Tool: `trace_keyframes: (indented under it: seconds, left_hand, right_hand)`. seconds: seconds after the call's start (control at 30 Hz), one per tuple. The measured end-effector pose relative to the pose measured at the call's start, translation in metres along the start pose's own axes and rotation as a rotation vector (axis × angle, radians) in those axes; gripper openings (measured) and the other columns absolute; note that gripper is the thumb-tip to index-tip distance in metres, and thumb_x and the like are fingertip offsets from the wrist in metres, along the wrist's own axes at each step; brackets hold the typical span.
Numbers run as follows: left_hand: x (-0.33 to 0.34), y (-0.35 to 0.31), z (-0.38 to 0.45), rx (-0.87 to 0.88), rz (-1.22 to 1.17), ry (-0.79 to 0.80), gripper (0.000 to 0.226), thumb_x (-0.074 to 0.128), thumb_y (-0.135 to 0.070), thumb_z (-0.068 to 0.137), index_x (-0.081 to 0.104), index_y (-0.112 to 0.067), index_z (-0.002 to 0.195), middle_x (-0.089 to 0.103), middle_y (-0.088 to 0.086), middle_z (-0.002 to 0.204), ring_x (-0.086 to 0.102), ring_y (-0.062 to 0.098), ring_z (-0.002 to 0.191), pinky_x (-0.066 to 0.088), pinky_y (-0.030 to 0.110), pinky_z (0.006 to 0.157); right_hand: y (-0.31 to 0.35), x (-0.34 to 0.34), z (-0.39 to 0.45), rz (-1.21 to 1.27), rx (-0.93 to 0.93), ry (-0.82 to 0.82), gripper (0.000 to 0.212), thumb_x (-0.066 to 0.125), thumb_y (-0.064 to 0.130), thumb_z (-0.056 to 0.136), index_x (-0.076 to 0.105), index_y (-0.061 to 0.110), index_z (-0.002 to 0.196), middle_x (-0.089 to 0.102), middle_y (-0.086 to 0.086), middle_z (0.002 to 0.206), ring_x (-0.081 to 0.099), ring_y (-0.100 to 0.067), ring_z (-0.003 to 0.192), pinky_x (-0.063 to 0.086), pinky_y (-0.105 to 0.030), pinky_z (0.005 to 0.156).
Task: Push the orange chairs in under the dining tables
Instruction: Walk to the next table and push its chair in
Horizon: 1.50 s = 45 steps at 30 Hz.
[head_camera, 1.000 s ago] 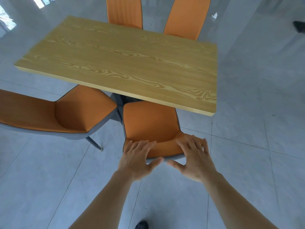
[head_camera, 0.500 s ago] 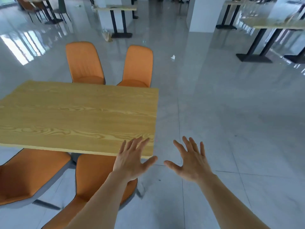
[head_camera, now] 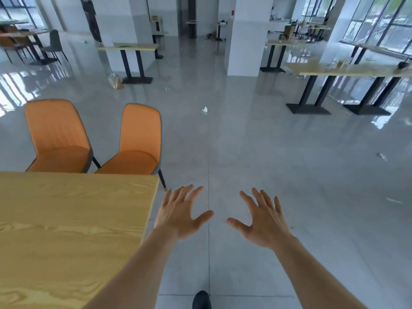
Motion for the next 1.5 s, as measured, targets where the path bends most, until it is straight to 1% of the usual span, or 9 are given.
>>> trace_keyframes:
  seconds: [0.2, 0.4, 0.57, 0.8, 0.93, 1.07, 1.2, 1.37, 1.5]
  left_hand:
    - [-0.006, 0.012, 0.183, 0.004, -0.044, -0.009, 0.092, 0.017, -0.093, 0.081, 0.014, -0.044, 0.16, 0.021, -0.007, 0.169, 0.011, 0.018, 0.156, 0.0, 0.047, 0.128]
    - [-0.036, 0.024, 0.357, -0.01, -0.045, -0.044, 0.09, 0.023, -0.091, 0.084, 0.016, -0.042, 0.159, 0.024, -0.007, 0.167, 0.015, 0.018, 0.155, 0.002, 0.046, 0.128]
    - [-0.042, 0.035, 0.498, -0.029, -0.016, -0.058, 0.09, 0.023, -0.09, 0.084, 0.016, -0.042, 0.159, 0.023, -0.007, 0.168, 0.015, 0.018, 0.155, 0.004, 0.047, 0.128]
    - [-0.051, 0.051, 0.701, -0.138, 0.008, -0.095, 0.085, 0.031, -0.086, 0.088, 0.015, -0.043, 0.159, 0.02, -0.007, 0.169, 0.012, 0.016, 0.156, 0.0, 0.045, 0.128]
    - [-0.072, 0.07, 0.794, -0.216, 0.007, -0.131, 0.084, 0.03, -0.087, 0.088, 0.016, -0.044, 0.159, 0.022, -0.007, 0.168, 0.014, 0.016, 0.155, 0.0, 0.045, 0.128]
    - [-0.087, 0.114, 0.874, -0.316, -0.006, -0.171, 0.083, 0.032, -0.086, 0.088, 0.017, -0.044, 0.159, 0.024, -0.007, 0.167, 0.016, 0.016, 0.155, 0.001, 0.044, 0.128]
    - [-0.089, 0.183, 0.942, -0.413, -0.016, -0.192, 0.085, 0.029, -0.088, 0.087, 0.017, -0.044, 0.159, 0.023, -0.007, 0.167, 0.014, 0.017, 0.155, -0.002, 0.044, 0.128]
    - [-0.101, 0.289, 1.031, -0.516, -0.037, -0.244, 0.086, 0.03, -0.087, 0.087, 0.016, -0.043, 0.159, 0.023, -0.006, 0.167, 0.013, 0.017, 0.155, -0.001, 0.045, 0.128]
    - [-0.128, 0.373, 1.09, -0.617, -0.07, -0.275, 0.087, 0.029, -0.088, 0.086, 0.016, -0.044, 0.159, 0.023, -0.006, 0.168, 0.013, 0.016, 0.155, -0.001, 0.045, 0.128]
  right_hand:
    - [-0.046, -0.042, 0.169, -0.019, 0.02, 0.031, 0.108, 0.023, 0.1, 0.074, 0.006, 0.041, 0.162, -0.001, -0.002, 0.174, -0.008, -0.024, 0.159, -0.004, -0.053, 0.128]
    - [-0.079, -0.099, 0.333, 0.002, 0.012, 0.021, 0.108, 0.023, 0.1, 0.074, 0.007, 0.04, 0.162, 0.001, -0.001, 0.174, -0.006, -0.023, 0.16, 0.0, -0.051, 0.129]
    - [-0.111, -0.125, 0.479, -0.008, -0.024, 0.001, 0.106, 0.024, 0.099, 0.075, 0.007, 0.041, 0.162, 0.001, -0.001, 0.174, -0.005, -0.023, 0.16, 0.0, -0.052, 0.129]
    - [-0.16, -0.163, 0.704, -0.032, -0.125, 0.023, 0.107, 0.024, 0.099, 0.075, 0.005, 0.041, 0.163, 0.0, -0.003, 0.174, -0.005, -0.024, 0.16, -0.001, -0.051, 0.129]
    - [-0.167, -0.195, 0.818, -0.052, -0.177, 0.061, 0.104, 0.027, 0.096, 0.078, 0.005, 0.039, 0.163, 0.0, -0.003, 0.174, -0.005, -0.025, 0.16, -0.001, -0.051, 0.129]
    - [-0.141, -0.216, 0.936, -0.064, -0.277, 0.078, 0.101, 0.031, 0.093, 0.081, 0.006, 0.039, 0.162, 0.001, -0.003, 0.174, -0.004, -0.024, 0.16, 0.0, -0.05, 0.129]
    - [-0.096, -0.208, 1.048, -0.097, -0.376, 0.095, 0.104, 0.031, 0.094, 0.079, 0.006, 0.039, 0.163, 0.001, -0.002, 0.174, -0.004, -0.023, 0.16, 0.0, -0.05, 0.128]
    - [-0.022, -0.199, 1.193, -0.145, -0.482, 0.089, 0.108, 0.026, 0.097, 0.075, 0.007, 0.038, 0.163, 0.002, -0.003, 0.174, -0.003, -0.023, 0.16, 0.0, -0.05, 0.128]
    - [0.052, -0.201, 1.294, -0.163, -0.569, 0.116, 0.109, 0.025, 0.098, 0.074, 0.006, 0.038, 0.163, 0.001, -0.003, 0.174, -0.003, -0.023, 0.16, 0.0, -0.05, 0.128]
Point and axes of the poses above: each hand's wrist, its own z-axis towards the middle knuckle, its own x-axis out of the palm, y = z × x, the point moved 5 cm from there along z, towards the middle knuckle
